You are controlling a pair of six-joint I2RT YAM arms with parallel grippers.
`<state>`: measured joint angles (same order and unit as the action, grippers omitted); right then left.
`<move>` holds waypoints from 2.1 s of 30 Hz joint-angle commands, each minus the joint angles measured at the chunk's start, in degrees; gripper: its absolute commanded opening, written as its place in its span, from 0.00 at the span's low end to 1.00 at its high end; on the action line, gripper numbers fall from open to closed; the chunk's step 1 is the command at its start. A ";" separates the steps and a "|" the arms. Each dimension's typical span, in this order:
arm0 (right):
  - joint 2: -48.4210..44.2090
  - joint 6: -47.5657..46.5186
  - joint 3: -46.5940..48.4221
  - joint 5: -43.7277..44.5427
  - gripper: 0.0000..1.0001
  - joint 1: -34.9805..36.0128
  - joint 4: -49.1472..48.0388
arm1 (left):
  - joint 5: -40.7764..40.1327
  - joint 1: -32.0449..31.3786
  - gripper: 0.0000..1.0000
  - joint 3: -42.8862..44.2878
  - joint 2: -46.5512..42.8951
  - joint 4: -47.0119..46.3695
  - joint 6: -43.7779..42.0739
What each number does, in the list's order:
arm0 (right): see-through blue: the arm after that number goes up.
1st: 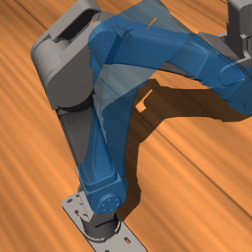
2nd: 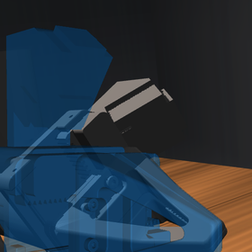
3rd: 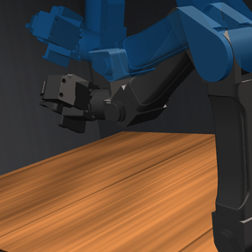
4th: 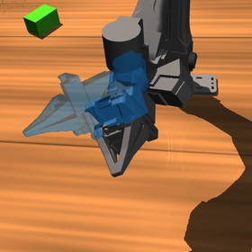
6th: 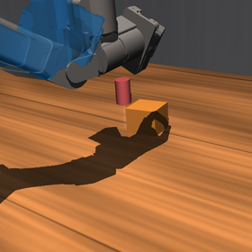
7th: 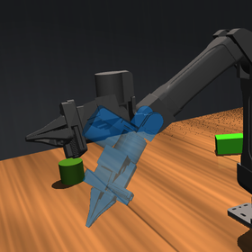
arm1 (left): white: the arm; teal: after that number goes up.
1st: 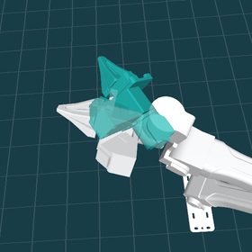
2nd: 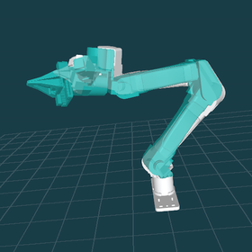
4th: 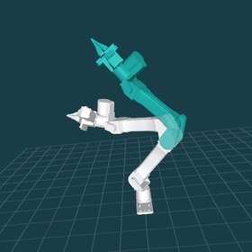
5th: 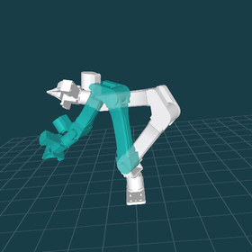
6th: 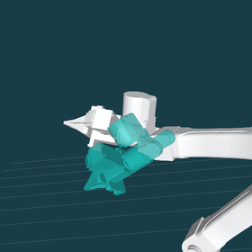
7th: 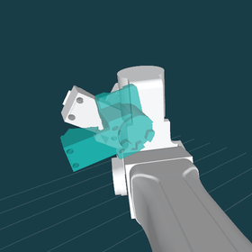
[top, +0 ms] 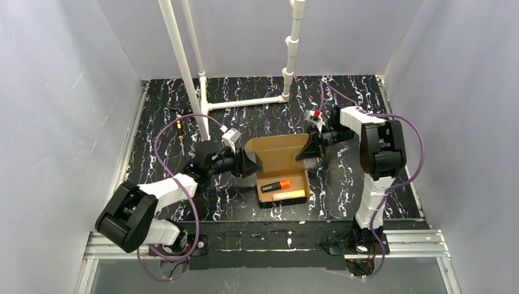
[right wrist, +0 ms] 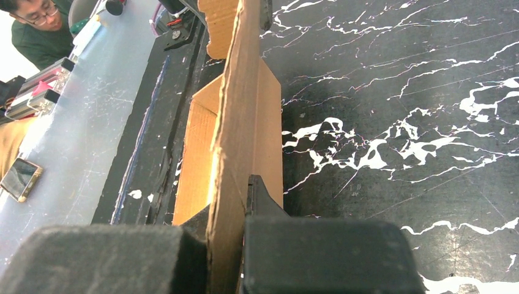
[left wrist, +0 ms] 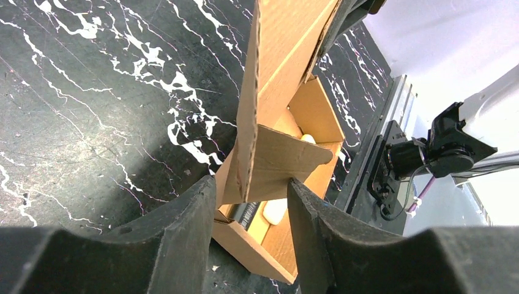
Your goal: Fold the paper box
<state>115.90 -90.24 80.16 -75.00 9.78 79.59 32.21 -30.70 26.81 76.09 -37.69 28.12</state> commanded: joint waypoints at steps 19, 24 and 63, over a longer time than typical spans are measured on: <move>-1.99 0.21 1.65 -3.48 0.01 0.75 1.80 | -4.66 1.08 0.64 -1.23 0.56 -10.91 1.25; -3.19 0.88 1.73 -4.14 0.01 0.74 1.79 | -3.46 2.25 0.67 -2.99 -0.87 -14.82 1.15; -5.41 8.57 1.16 -7.04 0.01 2.96 -2.51 | 18.61 6.79 0.06 1.86 16.00 -42.04 18.54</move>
<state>110.52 -82.52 80.16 -79.05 12.38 76.53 49.39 -24.05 27.16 92.73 -76.62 45.43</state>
